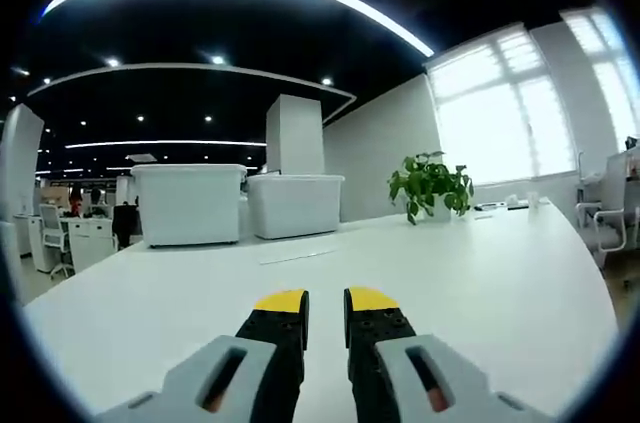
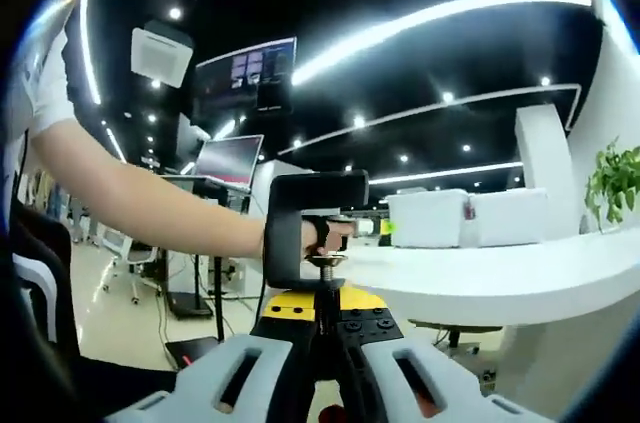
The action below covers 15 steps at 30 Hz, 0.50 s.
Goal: Clamp the fixed fixture on the desktop, loosen the retaining clip, secure it to the edge of the desk, and tighten the retaining clip.
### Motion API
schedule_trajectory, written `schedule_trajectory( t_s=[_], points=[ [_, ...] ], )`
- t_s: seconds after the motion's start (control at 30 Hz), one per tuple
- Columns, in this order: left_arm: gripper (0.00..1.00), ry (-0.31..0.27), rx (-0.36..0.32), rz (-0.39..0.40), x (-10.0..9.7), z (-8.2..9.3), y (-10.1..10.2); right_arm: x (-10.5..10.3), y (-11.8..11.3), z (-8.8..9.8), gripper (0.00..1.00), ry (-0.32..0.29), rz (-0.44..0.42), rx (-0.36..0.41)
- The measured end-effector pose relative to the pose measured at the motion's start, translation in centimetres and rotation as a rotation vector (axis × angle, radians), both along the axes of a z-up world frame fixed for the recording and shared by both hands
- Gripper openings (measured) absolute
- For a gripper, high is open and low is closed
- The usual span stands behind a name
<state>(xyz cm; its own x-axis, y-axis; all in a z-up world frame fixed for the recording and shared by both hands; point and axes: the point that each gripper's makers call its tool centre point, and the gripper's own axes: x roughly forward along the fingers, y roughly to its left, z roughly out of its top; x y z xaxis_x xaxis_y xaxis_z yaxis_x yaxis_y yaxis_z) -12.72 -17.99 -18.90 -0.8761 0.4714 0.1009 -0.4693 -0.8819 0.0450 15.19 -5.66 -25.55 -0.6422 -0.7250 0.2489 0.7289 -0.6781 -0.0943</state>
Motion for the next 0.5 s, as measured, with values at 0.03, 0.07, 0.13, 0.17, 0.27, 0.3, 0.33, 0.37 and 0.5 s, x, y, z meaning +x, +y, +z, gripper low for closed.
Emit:
schedule_trajectory(
  t_s=[0.03,0.07,0.13,0.17,0.27,0.3,0.33,0.37,0.5],
  points=[
    [0.15,0.004,0.000,-0.002,0.1,0.1,0.0,0.0,-0.1,-0.2,0.02,-0.003,0.005,0.001],
    [0.15,0.008,0.003,-0.003,0.1,0.1,0.0,-0.1,-0.3,-0.5,0.02,-0.011,0.010,0.002],
    [0.15,0.007,0.004,-0.004,0.0,0.1,0.0,-0.2,-0.5,-1.0,0.02,-0.026,0.017,0.004],
    [0.15,0.008,0.004,-0.004,0.1,0.1,0.0,-0.3,-0.5,-1.2,0.02,-0.030,0.018,0.004],
    [0.15,0.010,0.005,-0.006,0.2,0.2,0.1,-0.7,-0.7,-1.7,0.02,-0.040,0.023,0.004],
    [0.15,0.010,0.005,-0.006,0.2,0.2,0.1,-0.9,-0.6,-1.9,0.02,-0.044,0.022,0.007],
    [0.15,0.011,0.004,-0.006,0.2,0.2,0.1,-1.1,-0.6,-2.2,0.02,-0.059,0.024,0.003],
    [0.15,0.009,0.001,-0.007,0.2,0.1,0.1,-1.2,-0.5,-2.3,0.02,-0.066,0.025,0.000],
    [0.15,0.011,-0.012,-0.017,0.3,0.0,0.4,-2.3,0.0,-3.0,0.02,-0.091,0.012,-0.002]
  ],
)
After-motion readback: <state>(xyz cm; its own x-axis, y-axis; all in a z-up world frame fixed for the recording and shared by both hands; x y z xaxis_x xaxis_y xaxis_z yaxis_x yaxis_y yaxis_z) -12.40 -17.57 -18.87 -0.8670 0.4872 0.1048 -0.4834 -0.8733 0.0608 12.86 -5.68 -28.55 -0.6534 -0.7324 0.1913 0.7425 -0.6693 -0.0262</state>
